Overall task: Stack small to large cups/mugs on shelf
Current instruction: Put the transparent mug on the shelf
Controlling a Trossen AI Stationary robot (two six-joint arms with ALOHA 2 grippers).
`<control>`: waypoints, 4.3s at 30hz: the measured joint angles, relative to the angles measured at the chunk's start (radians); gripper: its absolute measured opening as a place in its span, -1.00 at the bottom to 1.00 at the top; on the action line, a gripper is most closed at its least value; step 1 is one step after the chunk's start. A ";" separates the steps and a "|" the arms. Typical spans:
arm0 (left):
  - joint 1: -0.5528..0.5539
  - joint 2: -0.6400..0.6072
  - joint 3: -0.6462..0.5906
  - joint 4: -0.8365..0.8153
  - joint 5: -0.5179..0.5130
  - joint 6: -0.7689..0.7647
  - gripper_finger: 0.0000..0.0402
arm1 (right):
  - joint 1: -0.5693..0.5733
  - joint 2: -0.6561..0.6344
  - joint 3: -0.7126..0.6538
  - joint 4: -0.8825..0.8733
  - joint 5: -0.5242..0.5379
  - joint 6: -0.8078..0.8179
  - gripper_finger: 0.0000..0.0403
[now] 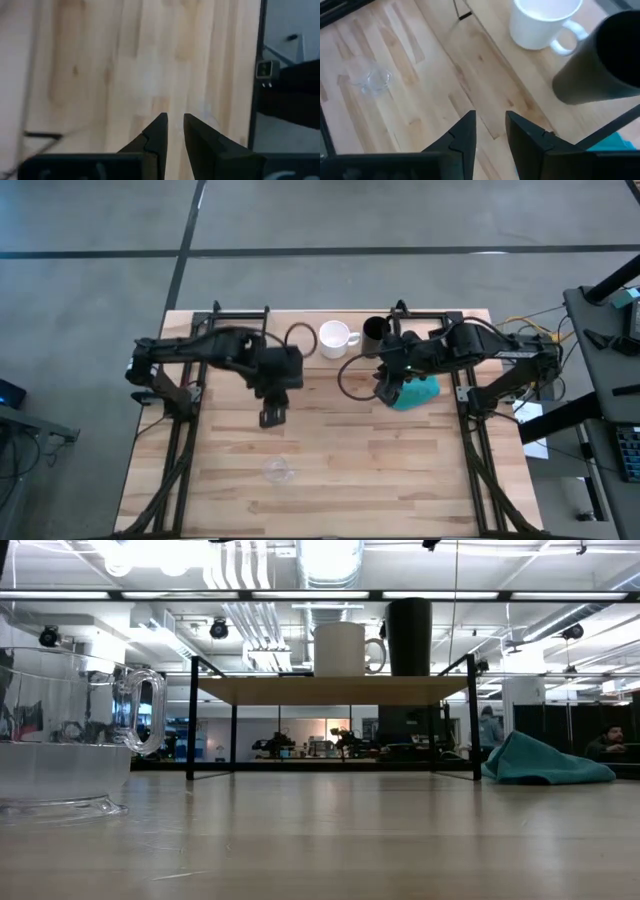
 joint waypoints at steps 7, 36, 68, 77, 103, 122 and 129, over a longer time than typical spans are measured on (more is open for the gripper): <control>-0.076 -0.001 -0.138 -0.011 -0.023 -0.076 -0.76 | 0.000 0.058 0.000 -0.001 -0.037 -0.003 -0.50; -0.265 0.001 -0.501 0.350 -0.050 0.237 -0.76 | 0.217 0.131 0.000 0.194 -0.129 0.042 -0.57; -0.324 0.025 -0.658 0.610 -0.024 0.272 -0.76 | 0.292 0.132 0.000 0.342 -0.124 0.053 -0.58; -0.324 0.063 -0.658 0.609 -0.025 0.371 -0.76 | 0.292 0.132 0.000 0.344 -0.124 0.049 -0.55; -0.318 0.082 -0.629 0.428 -0.061 0.394 -0.99 | 0.292 0.132 0.000 0.344 -0.124 0.045 -0.57; -0.107 -0.073 -0.026 -0.036 -0.576 0.432 -1.00 | 0.290 0.131 0.000 0.352 0.173 0.011 -0.56; 0.138 -0.090 0.011 -0.036 -0.482 0.676 -1.00 | 0.290 0.137 0.000 0.376 0.379 0.045 -0.57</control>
